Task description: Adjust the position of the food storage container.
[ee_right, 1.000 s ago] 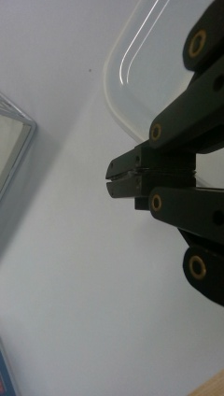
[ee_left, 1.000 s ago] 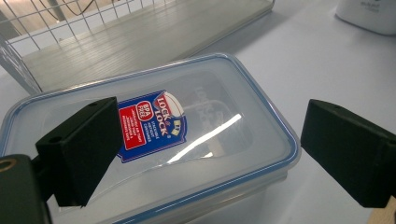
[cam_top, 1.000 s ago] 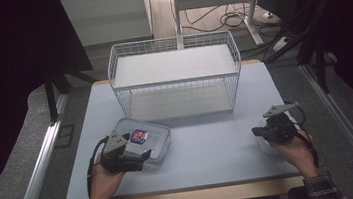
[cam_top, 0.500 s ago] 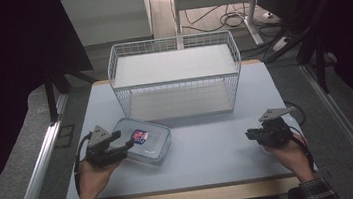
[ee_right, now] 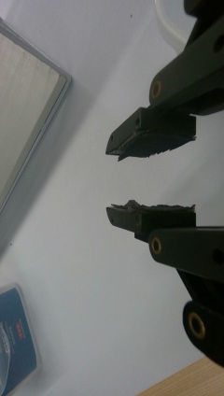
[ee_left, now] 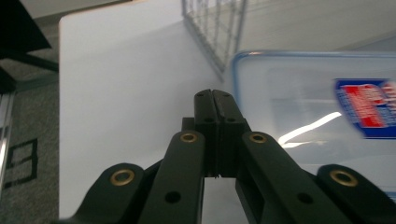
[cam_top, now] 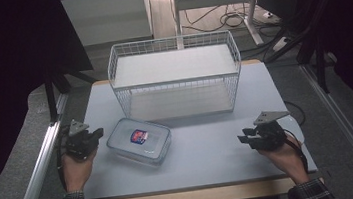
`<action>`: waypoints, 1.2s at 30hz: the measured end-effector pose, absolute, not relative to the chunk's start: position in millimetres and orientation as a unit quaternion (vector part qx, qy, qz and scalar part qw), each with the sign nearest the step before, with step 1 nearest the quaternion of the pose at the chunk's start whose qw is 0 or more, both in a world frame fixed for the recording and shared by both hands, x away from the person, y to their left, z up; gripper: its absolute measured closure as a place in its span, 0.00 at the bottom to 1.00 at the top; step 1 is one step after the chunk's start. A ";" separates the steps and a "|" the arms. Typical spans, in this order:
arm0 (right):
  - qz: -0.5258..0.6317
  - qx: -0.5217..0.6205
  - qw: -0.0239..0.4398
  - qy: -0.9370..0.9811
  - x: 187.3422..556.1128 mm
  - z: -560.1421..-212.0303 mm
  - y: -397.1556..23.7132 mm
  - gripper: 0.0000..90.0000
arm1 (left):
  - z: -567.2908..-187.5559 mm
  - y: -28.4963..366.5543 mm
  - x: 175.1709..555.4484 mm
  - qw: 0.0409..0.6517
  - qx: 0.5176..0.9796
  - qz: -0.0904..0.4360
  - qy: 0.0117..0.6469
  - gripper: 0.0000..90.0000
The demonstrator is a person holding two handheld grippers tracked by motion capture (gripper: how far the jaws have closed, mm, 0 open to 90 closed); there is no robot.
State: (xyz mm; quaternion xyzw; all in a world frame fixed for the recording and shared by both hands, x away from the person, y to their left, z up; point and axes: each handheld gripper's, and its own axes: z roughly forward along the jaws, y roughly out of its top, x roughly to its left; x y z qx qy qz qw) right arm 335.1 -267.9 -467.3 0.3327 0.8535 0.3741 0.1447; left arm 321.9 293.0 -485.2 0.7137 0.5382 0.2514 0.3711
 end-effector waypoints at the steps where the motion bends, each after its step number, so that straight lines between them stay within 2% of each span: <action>1: 0.375 0.332 0.144 0.853 335.2 -467.6 -267.5 0.68 | -489.8 294.4 324.2 0.364 0.713 0.251 0.544 1.00; 7: 0.383 0.332 0.137 0.851 334.6 -469.7 -263.9 0.66 | -512.7 291.3 336.2 0.350 0.738 0.203 0.540 1.00; 11: 0.383 0.327 0.136 0.853 333.9 -469.9 -261.8 0.65 | -512.6 286.8 336.0 0.338 0.744 0.205 0.538 1.00; 14: 0.386 0.322 0.133 0.854 333.3 -470.4 -259.7 0.63 | -512.8 284.8 331.2 0.352 0.750 0.181 0.530 1.00; 36: 0.392 0.308 0.131 0.857 331.8 -472.8 -246.5 0.54 | -508.0 229.0 317.9 0.356 0.794 0.158 0.467 1.00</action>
